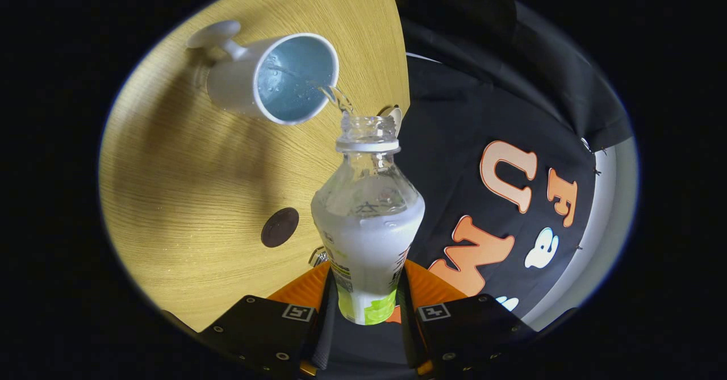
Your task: Take the bottle from table, then pour the juice into the cup, finally place the bottle on the coaster
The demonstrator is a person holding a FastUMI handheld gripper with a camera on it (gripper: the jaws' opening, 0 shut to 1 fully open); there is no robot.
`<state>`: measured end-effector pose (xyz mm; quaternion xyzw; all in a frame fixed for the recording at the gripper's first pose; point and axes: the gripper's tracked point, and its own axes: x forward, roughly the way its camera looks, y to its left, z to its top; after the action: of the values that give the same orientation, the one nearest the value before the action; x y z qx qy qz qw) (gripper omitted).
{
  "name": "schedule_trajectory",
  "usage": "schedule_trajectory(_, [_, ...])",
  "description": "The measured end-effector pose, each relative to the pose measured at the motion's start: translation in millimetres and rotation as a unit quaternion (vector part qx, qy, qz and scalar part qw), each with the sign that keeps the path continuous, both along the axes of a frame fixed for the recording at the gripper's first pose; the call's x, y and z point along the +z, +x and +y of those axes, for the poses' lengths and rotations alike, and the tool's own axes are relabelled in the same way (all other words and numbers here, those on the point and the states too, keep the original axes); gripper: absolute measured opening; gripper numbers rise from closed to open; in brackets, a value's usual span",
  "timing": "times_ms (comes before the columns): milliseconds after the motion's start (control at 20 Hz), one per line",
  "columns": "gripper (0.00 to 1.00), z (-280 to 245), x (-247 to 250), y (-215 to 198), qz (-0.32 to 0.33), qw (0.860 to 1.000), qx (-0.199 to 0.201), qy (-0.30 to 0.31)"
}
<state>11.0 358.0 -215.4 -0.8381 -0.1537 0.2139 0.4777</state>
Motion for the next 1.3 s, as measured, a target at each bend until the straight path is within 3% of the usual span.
schedule_trajectory(1300, [0.51,15.8,6.2,-1.3,-0.014,0.998,0.024,-0.063])
